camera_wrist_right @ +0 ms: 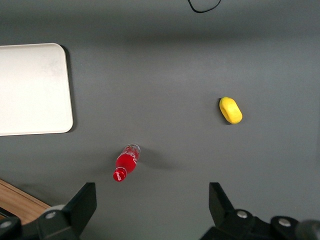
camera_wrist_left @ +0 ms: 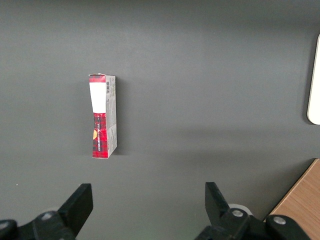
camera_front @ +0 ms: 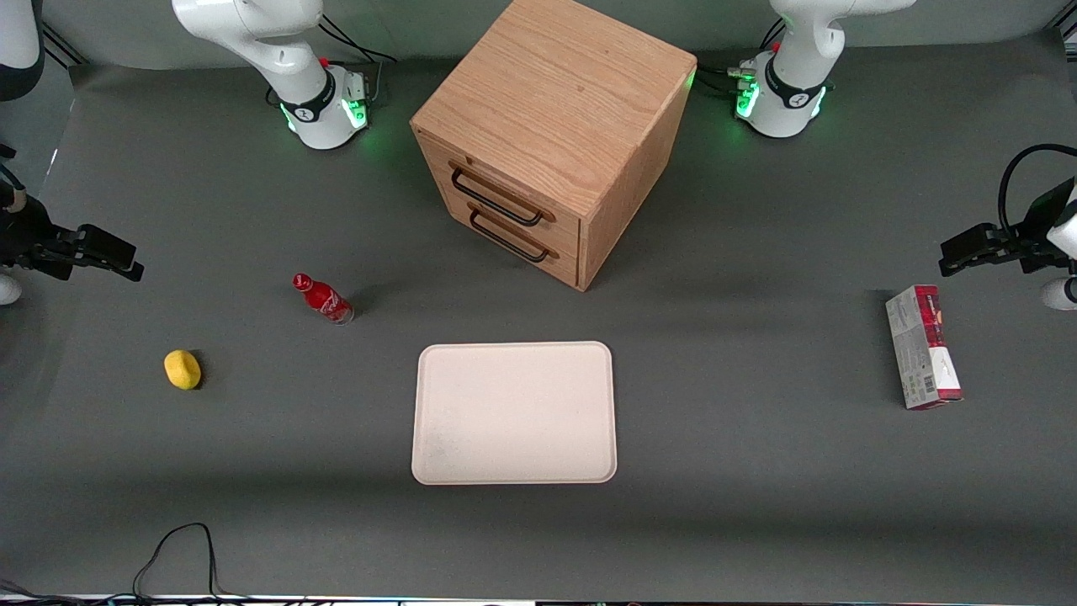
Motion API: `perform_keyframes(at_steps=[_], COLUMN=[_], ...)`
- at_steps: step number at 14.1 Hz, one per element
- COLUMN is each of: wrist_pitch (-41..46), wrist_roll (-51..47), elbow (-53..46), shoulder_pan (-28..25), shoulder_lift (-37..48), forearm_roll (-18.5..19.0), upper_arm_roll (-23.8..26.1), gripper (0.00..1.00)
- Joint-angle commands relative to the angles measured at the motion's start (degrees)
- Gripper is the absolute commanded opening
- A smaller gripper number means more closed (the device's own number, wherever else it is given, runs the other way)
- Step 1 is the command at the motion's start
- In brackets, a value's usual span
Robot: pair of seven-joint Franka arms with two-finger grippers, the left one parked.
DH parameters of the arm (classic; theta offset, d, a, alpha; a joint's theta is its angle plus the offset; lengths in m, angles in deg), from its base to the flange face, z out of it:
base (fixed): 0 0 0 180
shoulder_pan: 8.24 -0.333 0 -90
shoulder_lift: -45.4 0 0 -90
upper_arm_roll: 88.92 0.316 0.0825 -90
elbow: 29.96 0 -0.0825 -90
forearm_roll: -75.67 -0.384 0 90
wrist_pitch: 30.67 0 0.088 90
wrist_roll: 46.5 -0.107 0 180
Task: Open upper drawer
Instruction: 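Move the right gripper toward the upper drawer's black handle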
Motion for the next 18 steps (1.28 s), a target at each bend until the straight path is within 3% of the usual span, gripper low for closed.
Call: perform_keyframes(at_steps=[1, 7, 10, 13, 18], wrist_pitch=[0.9, 0.9, 0.9, 0.8, -0.8], wrist_roll=[1.4, 1.8, 3.0, 10.8, 11.3], elbow=[-0.2, -3.4, -3.5, -3.5, -3.3], shoulder_pan=[0.3, -1.6, -7.9, -14.8, -26.1], shoulder_lift=[0.3, -3.0, -4.4, -5.4, -6.9], forearm_roll=[0.5, -0.3, -0.4, -0.6, -2.7], upper_arm_roll=[0.2, 1.3, 1.6, 1.5, 1.6], gripper=[1.0, 1.0, 1.0, 1.0, 1.0])
